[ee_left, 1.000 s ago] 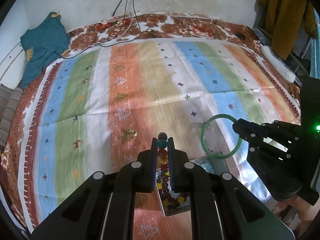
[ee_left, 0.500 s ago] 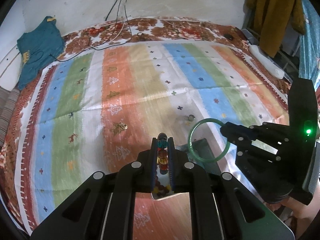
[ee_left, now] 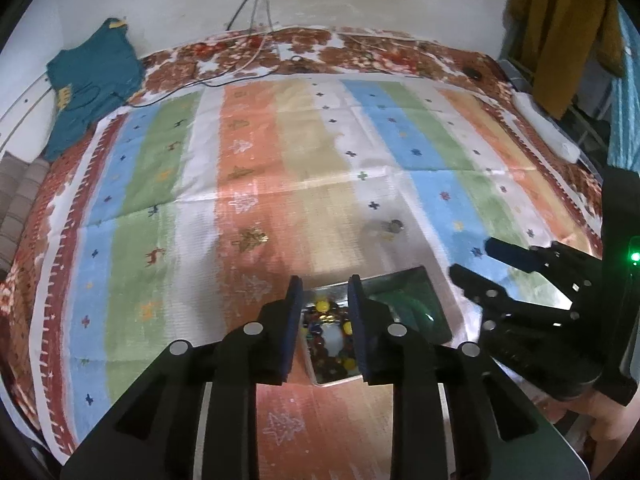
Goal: Organize jewelry
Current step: 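Open the left tool to drop the multicolour bracelet while the right tool releases the bangle, then move the left tool to the small gold charm while the right tool approaches the silver ring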
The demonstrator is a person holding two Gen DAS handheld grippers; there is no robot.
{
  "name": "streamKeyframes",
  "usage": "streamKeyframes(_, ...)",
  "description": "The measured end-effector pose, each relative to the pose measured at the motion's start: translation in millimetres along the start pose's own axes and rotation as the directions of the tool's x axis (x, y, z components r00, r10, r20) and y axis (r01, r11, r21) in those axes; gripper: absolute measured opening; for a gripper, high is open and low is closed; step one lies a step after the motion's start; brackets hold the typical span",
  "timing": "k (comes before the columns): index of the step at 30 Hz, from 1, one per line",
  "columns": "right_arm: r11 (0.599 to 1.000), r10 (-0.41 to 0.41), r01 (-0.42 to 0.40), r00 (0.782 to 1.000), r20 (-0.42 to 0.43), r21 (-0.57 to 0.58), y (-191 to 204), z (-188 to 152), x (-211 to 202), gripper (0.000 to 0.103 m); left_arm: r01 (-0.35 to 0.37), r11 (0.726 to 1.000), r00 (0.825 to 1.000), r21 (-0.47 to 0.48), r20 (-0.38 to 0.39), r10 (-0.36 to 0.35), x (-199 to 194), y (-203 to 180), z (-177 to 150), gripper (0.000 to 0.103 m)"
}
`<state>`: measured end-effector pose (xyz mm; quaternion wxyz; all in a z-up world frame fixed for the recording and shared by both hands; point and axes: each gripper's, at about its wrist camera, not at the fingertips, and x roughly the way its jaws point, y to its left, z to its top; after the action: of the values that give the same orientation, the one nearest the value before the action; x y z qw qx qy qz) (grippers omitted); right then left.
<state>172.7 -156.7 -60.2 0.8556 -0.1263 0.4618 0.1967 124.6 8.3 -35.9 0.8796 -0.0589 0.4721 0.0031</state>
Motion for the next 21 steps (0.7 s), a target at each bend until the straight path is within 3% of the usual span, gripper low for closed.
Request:
streamKeyframes(10,0.999,-0.046,0.047,0.997,-0.056,0.016,-8.9,4.5,19.1,0.050,-0.063,0.996,0.998,-0.060,-0.032,0.061,14.7,21.8,7.4,0.044)
streamKeyframes(21,0.998,-0.059,0.060,0.996,-0.069,0.006,-8.8,16.4,29.9,0.058,-0.093,0.995,0.995,-0.040,-0.051,0.091,31.8,23.4,16.1,0.060)
